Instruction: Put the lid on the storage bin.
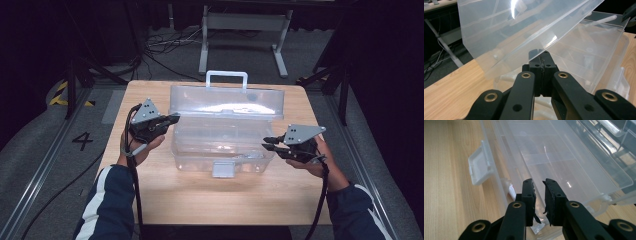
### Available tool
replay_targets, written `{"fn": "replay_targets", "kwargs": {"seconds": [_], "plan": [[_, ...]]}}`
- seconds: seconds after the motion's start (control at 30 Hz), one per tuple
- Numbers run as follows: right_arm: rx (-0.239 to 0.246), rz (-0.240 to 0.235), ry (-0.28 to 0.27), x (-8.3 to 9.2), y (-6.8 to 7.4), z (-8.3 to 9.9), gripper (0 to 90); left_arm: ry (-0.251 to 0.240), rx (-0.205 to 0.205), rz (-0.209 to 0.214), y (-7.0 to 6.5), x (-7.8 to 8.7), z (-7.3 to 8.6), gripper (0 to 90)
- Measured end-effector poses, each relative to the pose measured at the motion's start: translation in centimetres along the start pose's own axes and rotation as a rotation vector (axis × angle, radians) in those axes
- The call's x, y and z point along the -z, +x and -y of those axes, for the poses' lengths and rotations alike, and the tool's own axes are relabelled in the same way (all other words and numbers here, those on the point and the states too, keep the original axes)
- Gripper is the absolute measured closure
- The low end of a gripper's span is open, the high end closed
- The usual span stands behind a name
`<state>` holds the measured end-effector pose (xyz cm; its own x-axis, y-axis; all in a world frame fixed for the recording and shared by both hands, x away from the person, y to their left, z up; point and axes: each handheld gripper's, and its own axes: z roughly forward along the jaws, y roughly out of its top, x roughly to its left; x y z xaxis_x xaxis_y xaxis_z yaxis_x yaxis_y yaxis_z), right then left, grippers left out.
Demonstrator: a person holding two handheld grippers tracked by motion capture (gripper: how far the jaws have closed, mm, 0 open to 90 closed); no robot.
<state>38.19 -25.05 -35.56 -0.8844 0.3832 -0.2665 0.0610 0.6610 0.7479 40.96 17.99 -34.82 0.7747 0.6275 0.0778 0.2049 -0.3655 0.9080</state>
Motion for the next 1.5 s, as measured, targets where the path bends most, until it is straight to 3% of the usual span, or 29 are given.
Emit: {"fn": "replay_targets", "kwargs": {"seconds": [0.4,0.6,0.8,1.23,1.5], "plan": [[-0.002,0.019,0.005,0.5,0.2,0.6,74.1,0.025,-0.025,0.004,-0.7,0.4,0.9,90.0],[-0.038,0.029,-0.003,1.0,0.0,0.9,69.2,0.041,-0.031,0.003,-1.0,0.4,1.4,90.0],[-0.054,0.048,0.031,1.1,0.0,1.6,63.7,0.057,-0.042,-0.002,-1.3,0.5,1.9,90.0],[-0.104,0.068,0.047,1.1,-0.2,2.7,55.6,0.077,-0.039,0.003,-1.8,0.7,2.9,90.0],[-0.159,0.096,0.062,1.2,-0.8,3.6,49.7,0.108,-0.047,0.001,-2.0,0.8,3.4,90.0]]}}
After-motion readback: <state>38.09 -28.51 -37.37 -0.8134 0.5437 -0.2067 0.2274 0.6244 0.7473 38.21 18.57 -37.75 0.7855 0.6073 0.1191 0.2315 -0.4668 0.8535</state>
